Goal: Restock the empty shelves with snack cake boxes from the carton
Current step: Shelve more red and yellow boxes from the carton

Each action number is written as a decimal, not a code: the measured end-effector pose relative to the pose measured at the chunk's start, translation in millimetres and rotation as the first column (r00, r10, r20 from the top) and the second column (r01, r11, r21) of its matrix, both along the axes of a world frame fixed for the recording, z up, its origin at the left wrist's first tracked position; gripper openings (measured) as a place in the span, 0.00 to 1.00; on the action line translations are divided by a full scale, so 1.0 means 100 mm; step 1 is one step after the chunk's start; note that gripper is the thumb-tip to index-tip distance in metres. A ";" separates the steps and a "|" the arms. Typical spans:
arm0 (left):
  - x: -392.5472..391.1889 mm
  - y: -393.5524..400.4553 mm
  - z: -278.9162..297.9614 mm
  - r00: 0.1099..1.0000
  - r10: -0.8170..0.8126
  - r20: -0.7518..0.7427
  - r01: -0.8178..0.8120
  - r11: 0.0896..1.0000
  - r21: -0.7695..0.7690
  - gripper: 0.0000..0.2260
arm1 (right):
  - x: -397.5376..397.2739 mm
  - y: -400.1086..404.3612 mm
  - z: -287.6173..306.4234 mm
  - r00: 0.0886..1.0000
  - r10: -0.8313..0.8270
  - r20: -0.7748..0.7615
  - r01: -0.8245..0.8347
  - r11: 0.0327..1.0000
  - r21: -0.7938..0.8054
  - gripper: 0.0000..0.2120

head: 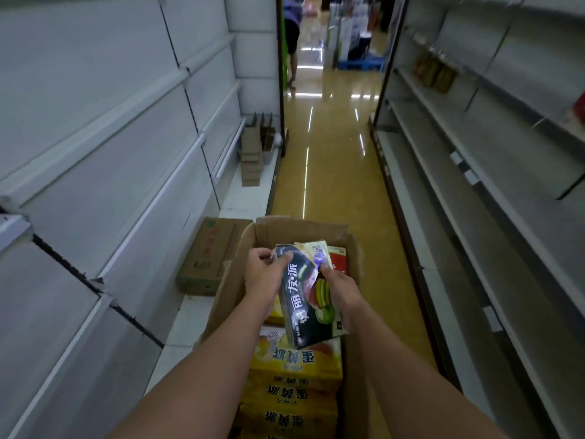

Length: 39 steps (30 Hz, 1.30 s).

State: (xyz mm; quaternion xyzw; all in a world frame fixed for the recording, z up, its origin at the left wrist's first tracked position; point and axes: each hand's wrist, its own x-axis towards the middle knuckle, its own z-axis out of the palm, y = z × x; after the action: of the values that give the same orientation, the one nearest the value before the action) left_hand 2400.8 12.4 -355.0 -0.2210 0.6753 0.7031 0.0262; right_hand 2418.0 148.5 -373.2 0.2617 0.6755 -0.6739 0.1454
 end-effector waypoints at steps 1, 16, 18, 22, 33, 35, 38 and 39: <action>0.03 0.06 0.06 0.999 -0.046 0.002 0.046 0.999 0.002 0.15 | 0.05 0.06 0.04 0.999 -0.044 0.002 0.044 0.999 -0.030 0.19; 0.39 0.94 0.70 0.522 -0.853 0.028 0.831 0.501 -0.243 0.14 | 0.98 1.27 0.73 0.945 -0.229 -0.233 0.267 0.953 0.144 0.17; 0.40 1.07 0.72 0.498 -0.867 0.035 0.817 0.455 -0.353 0.19 | 1.15 1.35 0.74 0.915 -0.332 -0.229 0.364 0.924 0.117 0.14; 0.54 1.29 0.72 0.667 -0.745 -0.037 0.665 0.616 -0.423 0.41 | 1.49 1.42 0.66 0.788 -0.566 -0.243 0.580 0.814 -0.016 0.15; 1.36 1.91 0.83 0.182 -0.979 0.091 0.952 0.153 -0.264 0.35 | 2.73 1.60 0.90 0.404 -0.875 -0.268 0.893 0.440 -0.091 0.12; 1.62 2.08 0.90 0.110 -0.992 0.061 0.940 0.084 -0.332 0.37 | 3.05 1.66 0.90 0.276 -0.919 -0.282 0.944 0.315 -0.102 0.11; 2.10 2.31 0.98 -0.018 -1.000 -0.013 0.879 -0.009 -0.476 0.27 | 3.53 1.68 0.92 0.065 -0.969 -0.240 0.975 0.113 -0.193 0.12; 2.24 2.38 0.98 -0.046 -0.998 -0.031 0.862 -0.024 -0.507 0.23 | 3.67 1.68 0.93 0.019 -0.970 -0.242 0.975 0.071 -0.211 0.10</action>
State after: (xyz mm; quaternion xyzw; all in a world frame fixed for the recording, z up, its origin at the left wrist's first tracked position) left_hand 2624.4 250.2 -256.7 0.4577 0.7308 0.3815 0.3331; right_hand 2785.3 316.5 -280.3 0.5385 0.3321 -0.6177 -0.4671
